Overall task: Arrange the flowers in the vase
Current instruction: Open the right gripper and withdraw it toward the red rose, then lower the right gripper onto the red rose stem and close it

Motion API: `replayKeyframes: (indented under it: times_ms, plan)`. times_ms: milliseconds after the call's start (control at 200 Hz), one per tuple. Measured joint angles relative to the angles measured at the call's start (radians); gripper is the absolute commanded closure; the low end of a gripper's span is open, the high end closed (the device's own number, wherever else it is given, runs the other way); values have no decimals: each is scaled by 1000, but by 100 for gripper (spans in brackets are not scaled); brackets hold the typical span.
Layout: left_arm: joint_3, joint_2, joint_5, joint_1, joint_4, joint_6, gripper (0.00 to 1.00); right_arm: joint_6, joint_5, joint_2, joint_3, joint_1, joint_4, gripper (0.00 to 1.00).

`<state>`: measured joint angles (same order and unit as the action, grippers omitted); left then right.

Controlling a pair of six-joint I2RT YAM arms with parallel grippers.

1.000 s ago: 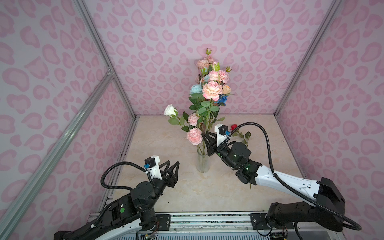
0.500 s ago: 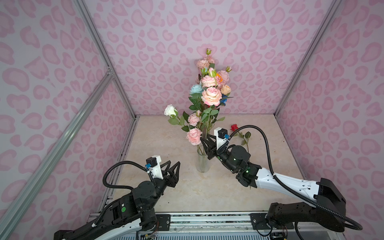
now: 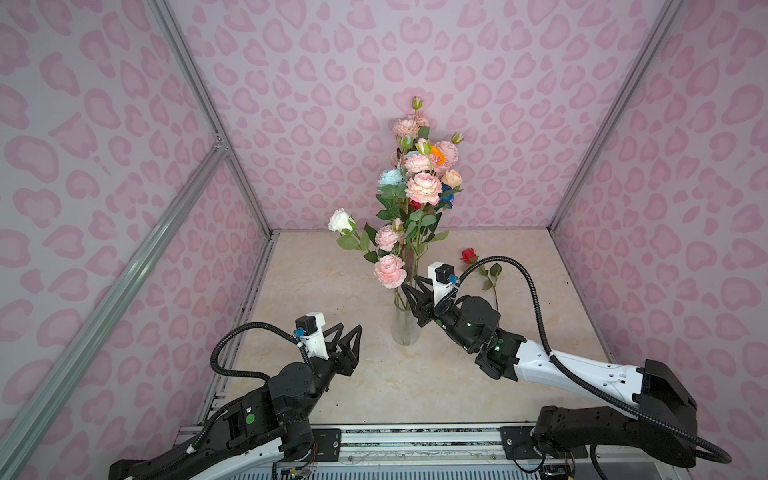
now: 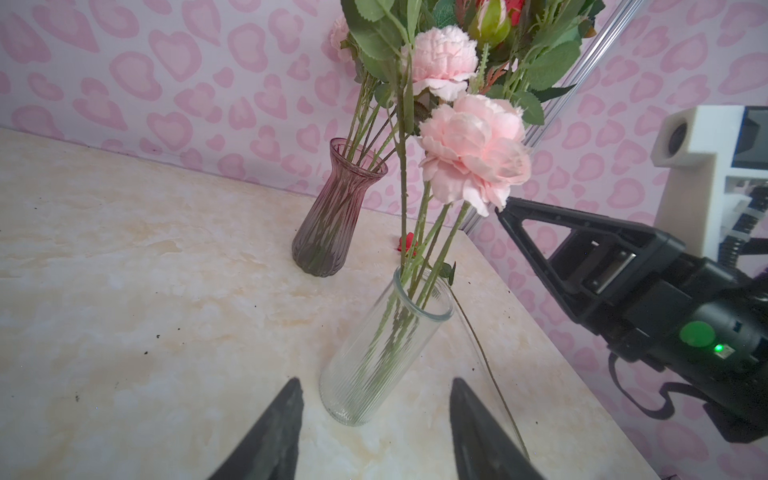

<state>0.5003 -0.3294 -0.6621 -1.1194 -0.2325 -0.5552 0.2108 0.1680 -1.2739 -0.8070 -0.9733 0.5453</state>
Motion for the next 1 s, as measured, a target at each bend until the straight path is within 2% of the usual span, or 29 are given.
replayKeyframes:
  times_ms: [545, 760, 855, 945, 1005]
  plan:
    - [3, -3, 16, 0, 3, 2, 43, 16, 23, 119, -4, -26, -82, 54]
    - [60, -48, 31, 0, 17, 61, 38, 12, 45, 220, -4, -35, -171, 54]
    - [89, -85, 38, 0, 22, 90, 37, -3, 95, 306, -4, -35, -256, 55]
    - [126, -140, 58, 0, 23, 119, 35, -9, 150, 394, -6, 11, -344, 57]
    - [161, -196, 65, 0, 26, 139, 34, 10, 180, 425, -14, 101, -425, 60]
